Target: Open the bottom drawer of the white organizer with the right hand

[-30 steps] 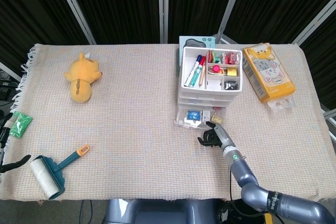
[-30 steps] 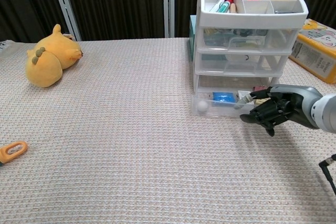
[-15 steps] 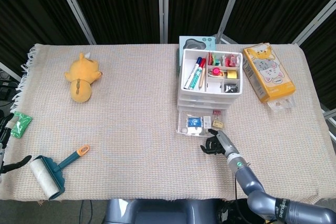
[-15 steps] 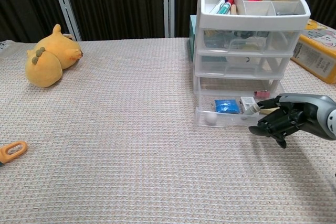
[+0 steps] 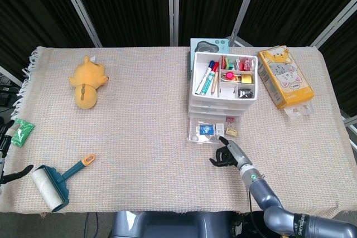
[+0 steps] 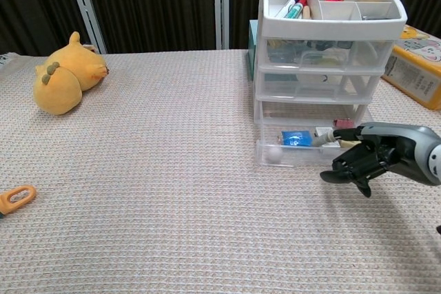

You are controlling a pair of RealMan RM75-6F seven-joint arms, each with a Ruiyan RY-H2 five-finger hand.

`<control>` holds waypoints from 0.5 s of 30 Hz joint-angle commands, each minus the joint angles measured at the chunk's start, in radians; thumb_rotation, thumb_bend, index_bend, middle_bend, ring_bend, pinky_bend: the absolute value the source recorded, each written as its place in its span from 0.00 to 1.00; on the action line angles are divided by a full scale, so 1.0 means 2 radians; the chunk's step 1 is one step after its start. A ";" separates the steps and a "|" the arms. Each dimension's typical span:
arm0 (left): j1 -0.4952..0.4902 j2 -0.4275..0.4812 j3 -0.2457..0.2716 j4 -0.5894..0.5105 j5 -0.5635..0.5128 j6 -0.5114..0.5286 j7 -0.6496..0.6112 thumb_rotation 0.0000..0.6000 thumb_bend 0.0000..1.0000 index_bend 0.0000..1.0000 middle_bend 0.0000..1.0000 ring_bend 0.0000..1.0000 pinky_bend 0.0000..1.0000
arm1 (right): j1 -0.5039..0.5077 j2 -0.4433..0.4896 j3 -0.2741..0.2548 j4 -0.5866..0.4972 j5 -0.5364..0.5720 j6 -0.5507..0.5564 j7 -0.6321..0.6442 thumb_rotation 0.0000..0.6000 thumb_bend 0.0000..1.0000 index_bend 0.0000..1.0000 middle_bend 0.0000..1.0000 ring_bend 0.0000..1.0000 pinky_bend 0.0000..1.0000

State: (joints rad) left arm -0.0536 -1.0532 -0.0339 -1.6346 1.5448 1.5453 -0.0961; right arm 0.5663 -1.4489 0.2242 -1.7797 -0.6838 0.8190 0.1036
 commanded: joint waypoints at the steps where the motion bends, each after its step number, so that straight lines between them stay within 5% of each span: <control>1: 0.000 0.000 0.000 0.000 0.000 0.000 -0.001 1.00 0.08 0.00 0.00 0.00 0.00 | -0.002 0.003 -0.002 -0.013 -0.011 0.010 -0.003 1.00 0.20 0.18 0.71 0.76 0.68; 7: 0.002 0.000 -0.001 0.001 -0.001 0.004 -0.004 1.00 0.08 0.00 0.00 0.00 0.00 | 0.000 0.015 -0.001 -0.039 -0.025 0.048 -0.033 1.00 0.16 0.19 0.74 0.77 0.69; 15: 0.004 0.000 -0.004 0.004 -0.002 0.011 -0.011 1.00 0.08 0.00 0.00 0.00 0.00 | 0.032 -0.007 -0.007 -0.039 -0.016 0.201 -0.217 1.00 0.06 0.24 0.89 0.89 0.71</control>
State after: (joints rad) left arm -0.0462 -1.0530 -0.0422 -1.6268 1.5414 1.5670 -0.1175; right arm 0.5974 -1.4401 0.2149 -1.8560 -0.7212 1.0995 -0.1931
